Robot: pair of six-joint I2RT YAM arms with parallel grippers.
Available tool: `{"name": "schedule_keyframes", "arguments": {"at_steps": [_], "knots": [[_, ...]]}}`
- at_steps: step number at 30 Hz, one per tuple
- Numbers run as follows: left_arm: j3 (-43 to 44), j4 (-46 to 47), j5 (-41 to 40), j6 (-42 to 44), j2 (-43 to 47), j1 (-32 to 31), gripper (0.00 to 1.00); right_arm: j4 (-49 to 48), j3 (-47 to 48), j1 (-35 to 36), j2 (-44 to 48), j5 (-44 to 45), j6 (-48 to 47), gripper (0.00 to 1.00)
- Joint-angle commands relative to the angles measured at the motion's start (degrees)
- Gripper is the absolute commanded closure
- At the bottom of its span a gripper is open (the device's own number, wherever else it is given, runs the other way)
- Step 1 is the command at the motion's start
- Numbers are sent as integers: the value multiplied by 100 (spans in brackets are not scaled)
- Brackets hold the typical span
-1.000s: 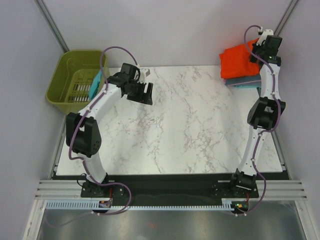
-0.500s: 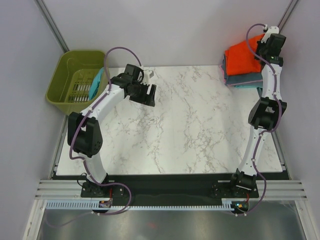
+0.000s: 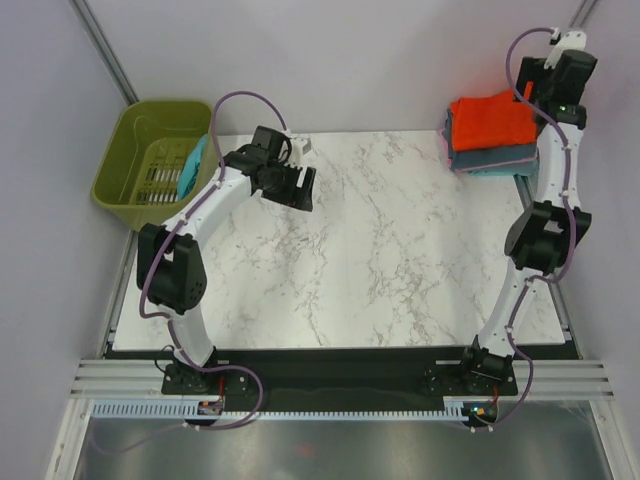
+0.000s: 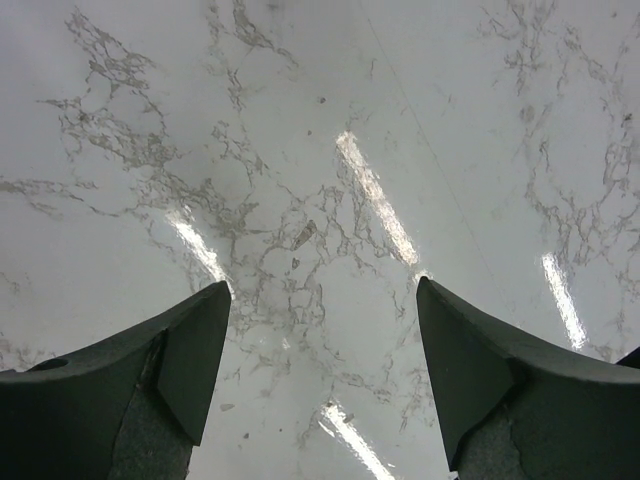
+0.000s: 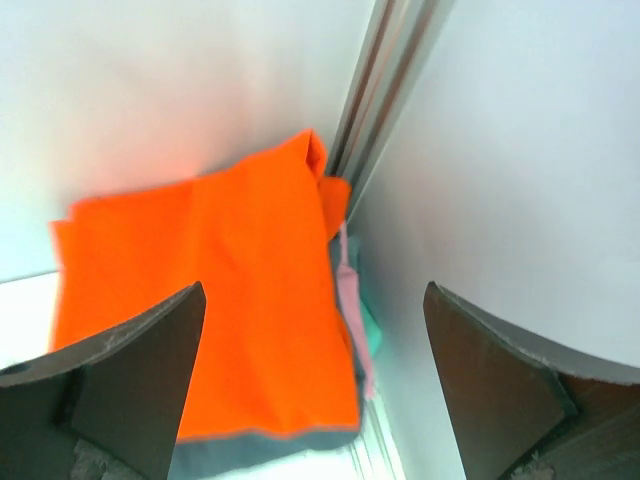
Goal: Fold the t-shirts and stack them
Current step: Neatly place the folded tshirt to the corner
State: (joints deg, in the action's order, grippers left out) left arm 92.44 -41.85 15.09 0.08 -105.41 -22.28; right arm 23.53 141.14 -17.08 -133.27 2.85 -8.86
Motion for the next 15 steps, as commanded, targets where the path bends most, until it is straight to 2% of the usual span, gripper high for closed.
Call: {"name": "schedule_keyframes", "arguments": {"at_steps": [1, 4, 6, 8, 9, 11, 12, 13, 15], "knots": [[493, 124, -234, 246, 300, -39, 18, -1337, -1185, 21, 2360, -266, -2, 2], [888, 133, -586, 370, 485, -57, 18, -1685, -2123, 29, 3269, -1092, 586, 2], [1100, 115, -657, 414, 626, -57, 18, -1527, -2266, 21, 3509, -1489, 1560, 2], [1170, 89, -613, 406, 854, -57, 17, -1474, -2844, -14, 3860, -1708, 2385, 2], [1153, 71, -578, 397, 933, -66, 16, -1500, -3116, -15, 3957, -2153, 3190, 2], [1014, 54, -586, 370, 1222, -66, 16, -1448, -3977, 11, 4116, -2699, 4073, 2], [934, 54, -630, 362, 1337, -57, 16, -1039, -4398, 116, 4142, -3085, 4164, 2], [864, 80, -735, 370, 1451, -57, 16, -861, -4637, 291, 4212, -3150, 3843, 2], [574, 150, -1427, 362, 1794, -48, 17, -701, -5617, 731, 4545, -3499, 3437, 2]]}}
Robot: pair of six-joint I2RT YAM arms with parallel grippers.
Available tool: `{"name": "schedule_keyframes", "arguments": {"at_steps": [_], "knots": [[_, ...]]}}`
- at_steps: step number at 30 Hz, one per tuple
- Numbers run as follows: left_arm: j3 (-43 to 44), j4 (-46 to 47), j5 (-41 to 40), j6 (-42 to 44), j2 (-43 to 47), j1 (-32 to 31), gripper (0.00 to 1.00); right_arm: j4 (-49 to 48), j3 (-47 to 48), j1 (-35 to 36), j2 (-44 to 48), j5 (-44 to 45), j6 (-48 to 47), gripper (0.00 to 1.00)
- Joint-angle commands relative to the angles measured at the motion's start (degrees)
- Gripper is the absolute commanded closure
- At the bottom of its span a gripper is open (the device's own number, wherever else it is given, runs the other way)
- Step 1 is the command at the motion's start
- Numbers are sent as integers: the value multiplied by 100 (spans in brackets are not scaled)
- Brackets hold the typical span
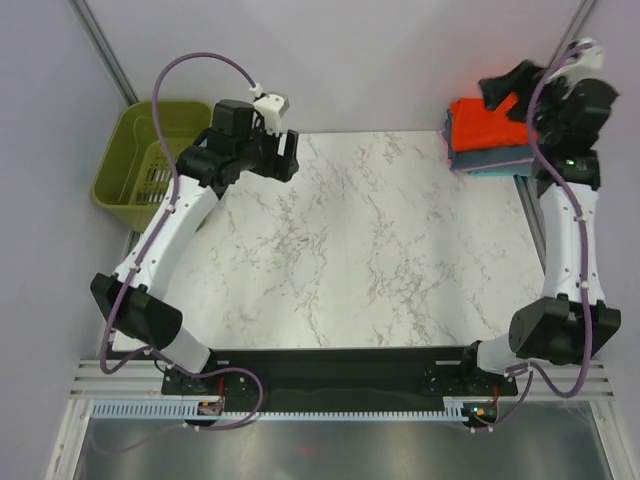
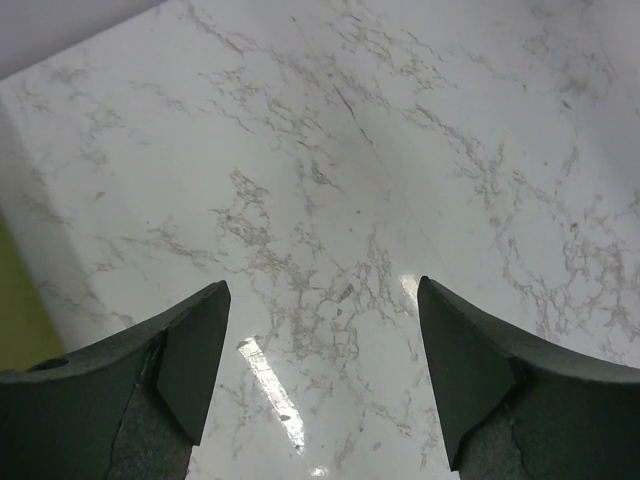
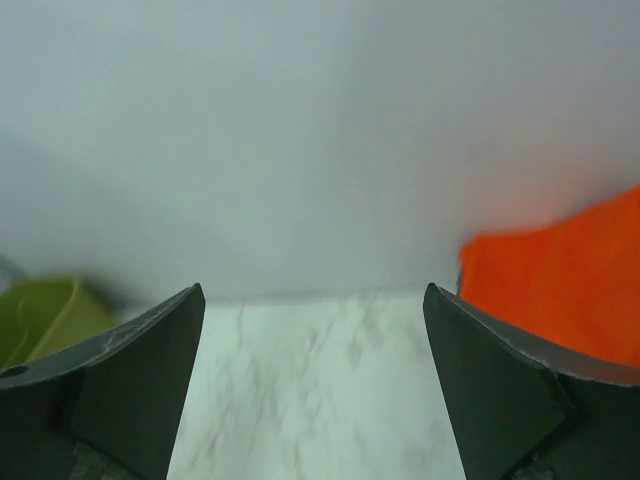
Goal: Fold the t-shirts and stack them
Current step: Neatly place the folded tshirt to the corner
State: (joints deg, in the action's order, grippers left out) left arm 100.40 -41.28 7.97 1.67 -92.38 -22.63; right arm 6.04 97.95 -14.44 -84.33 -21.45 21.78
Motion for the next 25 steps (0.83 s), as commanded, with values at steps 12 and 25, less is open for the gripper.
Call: {"name": "schedule_keyframes", "arguments": {"at_steps": [12, 25], "knots": [[-785, 655, -1185, 157, 2091, 110, 12, 2433, -2615, 1672, 1016, 1009, -2116, 2], [-38, 1412, -779, 1230, 1117, 119, 11, 3598, -1305, 1901, 542, 2348, -1510, 2]]}}
